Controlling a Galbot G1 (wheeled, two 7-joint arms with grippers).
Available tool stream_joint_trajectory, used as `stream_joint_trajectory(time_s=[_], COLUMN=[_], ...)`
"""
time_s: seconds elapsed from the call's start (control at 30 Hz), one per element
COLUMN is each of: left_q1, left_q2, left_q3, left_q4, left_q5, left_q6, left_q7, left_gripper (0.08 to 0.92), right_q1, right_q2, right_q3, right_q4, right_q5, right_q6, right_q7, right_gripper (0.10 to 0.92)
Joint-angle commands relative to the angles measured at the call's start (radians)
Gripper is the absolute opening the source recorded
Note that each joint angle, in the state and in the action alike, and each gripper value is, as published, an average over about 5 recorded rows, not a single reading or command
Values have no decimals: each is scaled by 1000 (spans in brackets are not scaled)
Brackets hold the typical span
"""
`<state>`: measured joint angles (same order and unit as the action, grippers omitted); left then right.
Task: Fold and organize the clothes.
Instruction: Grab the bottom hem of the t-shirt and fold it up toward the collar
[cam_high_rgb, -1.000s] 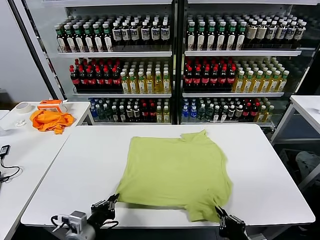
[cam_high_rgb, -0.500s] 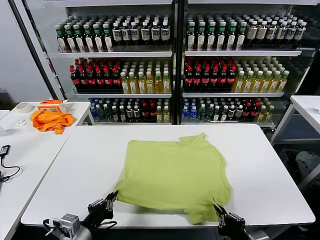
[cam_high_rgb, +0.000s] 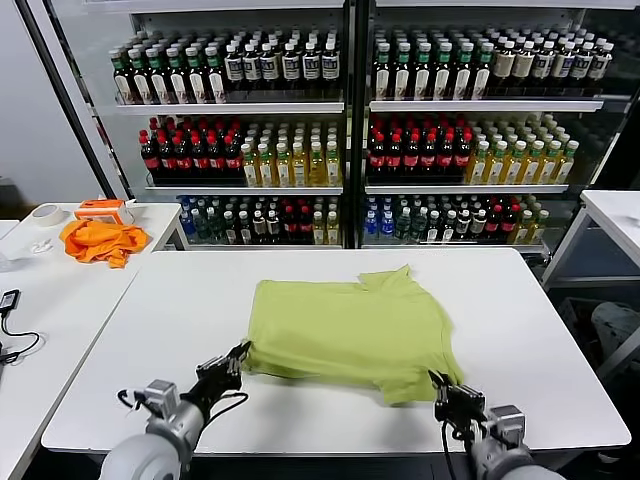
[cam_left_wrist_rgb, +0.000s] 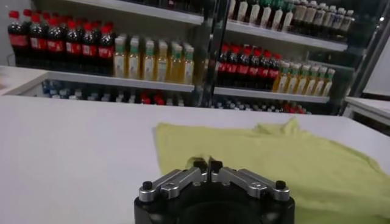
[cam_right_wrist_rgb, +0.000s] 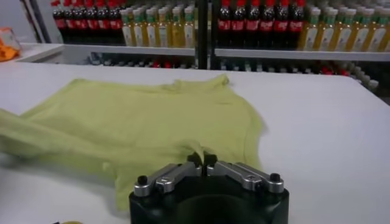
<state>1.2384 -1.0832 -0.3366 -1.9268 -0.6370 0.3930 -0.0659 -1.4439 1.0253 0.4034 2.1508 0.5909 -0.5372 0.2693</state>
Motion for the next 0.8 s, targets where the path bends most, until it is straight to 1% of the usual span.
stream_joint_trajectory(time_s=[0.03, 0.33, 0.43, 0.5, 0.6, 0.8], left_q1=[-136, -161, -165, -168, -170, -163], left_q2=[-2, -17, -19, -21, -26, -26], left_q3=[47, 82, 82, 80, 74, 49], left_q4=[164, 230, 244, 260, 279, 274], left_q5=[-14, 54, 57, 61, 68, 61], left_q6=[-12, -13, -15, -20, -26, -43], left_q7=[10, 42, 41, 38, 30, 26], left_gripper=[85, 85, 85, 85, 116, 278], right_q1=[113, 166, 179, 184, 181, 129], right_q2=[30, 50, 63, 68, 66, 34], right_q3=[-31, -77, -86, -85, -70, -11], right_q4=[-111, -189, -214, -221, -203, -110], right_q5=[16, 10, 9, 10, 13, 9], right_q6=[-17, -10, -17, -22, -33, -41], right_q7=[-4, -19, -5, 4, 3, -9], right_gripper=[119, 119, 155, 202, 280, 479])
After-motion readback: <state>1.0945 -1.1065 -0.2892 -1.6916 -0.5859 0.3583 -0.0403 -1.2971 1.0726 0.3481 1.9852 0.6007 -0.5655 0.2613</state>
